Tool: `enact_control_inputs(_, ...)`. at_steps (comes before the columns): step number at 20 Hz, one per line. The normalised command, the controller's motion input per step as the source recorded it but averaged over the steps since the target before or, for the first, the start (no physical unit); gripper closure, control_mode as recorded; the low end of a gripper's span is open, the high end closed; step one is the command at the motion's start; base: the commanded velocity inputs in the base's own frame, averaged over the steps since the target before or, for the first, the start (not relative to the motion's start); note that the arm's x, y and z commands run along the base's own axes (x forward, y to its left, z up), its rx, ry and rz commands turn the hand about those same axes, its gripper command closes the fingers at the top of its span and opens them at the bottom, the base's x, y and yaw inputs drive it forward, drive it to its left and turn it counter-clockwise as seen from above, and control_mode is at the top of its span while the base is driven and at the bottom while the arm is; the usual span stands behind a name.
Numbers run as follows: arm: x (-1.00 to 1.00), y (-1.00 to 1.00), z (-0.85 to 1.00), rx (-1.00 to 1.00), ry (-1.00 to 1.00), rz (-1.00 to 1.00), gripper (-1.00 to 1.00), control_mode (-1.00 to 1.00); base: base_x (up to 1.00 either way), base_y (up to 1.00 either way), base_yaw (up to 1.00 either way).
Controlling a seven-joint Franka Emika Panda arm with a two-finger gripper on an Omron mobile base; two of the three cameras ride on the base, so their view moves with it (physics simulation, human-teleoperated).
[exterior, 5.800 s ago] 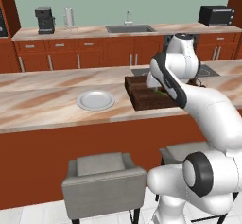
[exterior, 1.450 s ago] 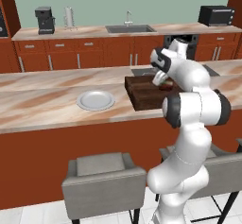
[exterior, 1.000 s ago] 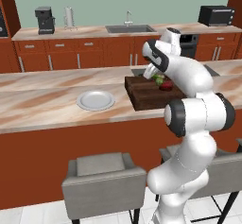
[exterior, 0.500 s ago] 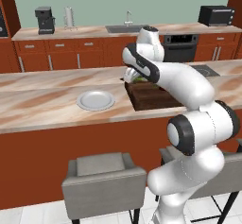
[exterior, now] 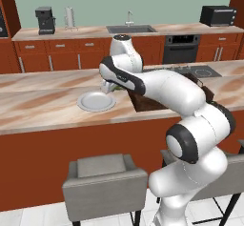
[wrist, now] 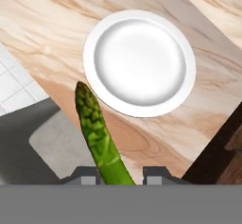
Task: Create a steak meal by picking up the steak and asparagus from the tray and placing them on the plate. Leave the lime on the tray.
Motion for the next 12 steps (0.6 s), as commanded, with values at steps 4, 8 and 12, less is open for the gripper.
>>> enact_control_inputs(4,0.06,0.66,-0.26,-0.01,0.00,0.00,1.00,-1.00,0.00,0.00,0.00)
enact_control_inputs(8,0.18,0.54,-0.35,0.00,0.00,0.00,1.00,-1.00,0.00,0.00,0.00)
enact_control_inputs(12,0.24,0.41,-0.42,0.00,0.00,0.00,1.00,-1.00,0.00,0.00,0.00)
